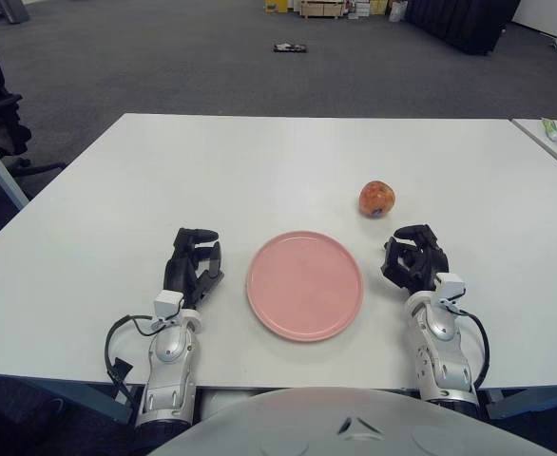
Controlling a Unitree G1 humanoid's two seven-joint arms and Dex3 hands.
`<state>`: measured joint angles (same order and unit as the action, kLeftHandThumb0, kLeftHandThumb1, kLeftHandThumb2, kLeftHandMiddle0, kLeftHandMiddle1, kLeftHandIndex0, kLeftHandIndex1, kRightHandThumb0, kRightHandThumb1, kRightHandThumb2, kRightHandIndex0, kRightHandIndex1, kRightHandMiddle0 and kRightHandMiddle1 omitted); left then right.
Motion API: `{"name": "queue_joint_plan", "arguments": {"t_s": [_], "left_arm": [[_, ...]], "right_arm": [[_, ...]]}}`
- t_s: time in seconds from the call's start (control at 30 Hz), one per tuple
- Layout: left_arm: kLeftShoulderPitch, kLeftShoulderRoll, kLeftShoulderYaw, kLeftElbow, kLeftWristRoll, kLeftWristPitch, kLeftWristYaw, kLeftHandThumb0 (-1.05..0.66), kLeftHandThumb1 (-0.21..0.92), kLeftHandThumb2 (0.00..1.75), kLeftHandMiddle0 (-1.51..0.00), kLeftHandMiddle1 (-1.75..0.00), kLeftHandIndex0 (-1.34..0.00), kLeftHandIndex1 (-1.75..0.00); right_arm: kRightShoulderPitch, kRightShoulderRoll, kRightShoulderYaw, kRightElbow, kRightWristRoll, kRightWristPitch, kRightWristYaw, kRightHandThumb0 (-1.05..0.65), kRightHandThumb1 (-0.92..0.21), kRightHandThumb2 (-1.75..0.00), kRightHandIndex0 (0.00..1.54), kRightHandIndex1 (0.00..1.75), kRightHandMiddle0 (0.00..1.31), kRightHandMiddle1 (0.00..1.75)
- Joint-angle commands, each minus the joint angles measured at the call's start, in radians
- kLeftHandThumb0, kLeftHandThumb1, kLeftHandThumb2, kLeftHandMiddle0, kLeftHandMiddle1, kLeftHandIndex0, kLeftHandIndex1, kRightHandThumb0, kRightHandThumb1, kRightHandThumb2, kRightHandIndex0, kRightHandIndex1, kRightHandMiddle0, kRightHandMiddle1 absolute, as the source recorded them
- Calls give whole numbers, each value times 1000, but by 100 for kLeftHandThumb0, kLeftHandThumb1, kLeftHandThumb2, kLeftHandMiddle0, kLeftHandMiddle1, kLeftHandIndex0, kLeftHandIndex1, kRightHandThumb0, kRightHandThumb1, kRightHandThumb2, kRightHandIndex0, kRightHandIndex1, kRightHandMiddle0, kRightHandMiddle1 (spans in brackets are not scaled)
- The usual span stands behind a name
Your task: Put the apple into the plate.
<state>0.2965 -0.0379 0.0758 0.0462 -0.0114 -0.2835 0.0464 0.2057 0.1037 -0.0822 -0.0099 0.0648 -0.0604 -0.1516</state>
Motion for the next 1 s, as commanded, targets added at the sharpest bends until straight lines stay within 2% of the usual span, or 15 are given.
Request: {"name": "queue_joint_plan", "arguments": {"t_s": [0.0,0.4,0.73,0.97], "left_arm": [[-18,4,0,-8,-4,9,-3,-36,82,68,-49,-174,-25,-175],[-10,-7,-1,-35,25,53,33,-36,82,67,-43,-173,-25,-175],[-6,-14,-3,-35,17,31,31,-36,84,65,-43,-174,-24,-175],[-4,-15,-5,-36,11,31,27,-36,84,65,-45,-175,-24,-175]], "right_arm": [[-9,13,-1,-14,-1,1,-8,-1,-42,-111,61,147,40,175],[-11,11,0,-7,2,-9,-6,-1,-44,-110,60,149,38,175],[-12,6,0,-9,3,-5,0,-1,-42,-115,59,155,37,175],[-13,3,-3,-9,9,-6,11,-1,-41,-114,62,150,38,175]]}}
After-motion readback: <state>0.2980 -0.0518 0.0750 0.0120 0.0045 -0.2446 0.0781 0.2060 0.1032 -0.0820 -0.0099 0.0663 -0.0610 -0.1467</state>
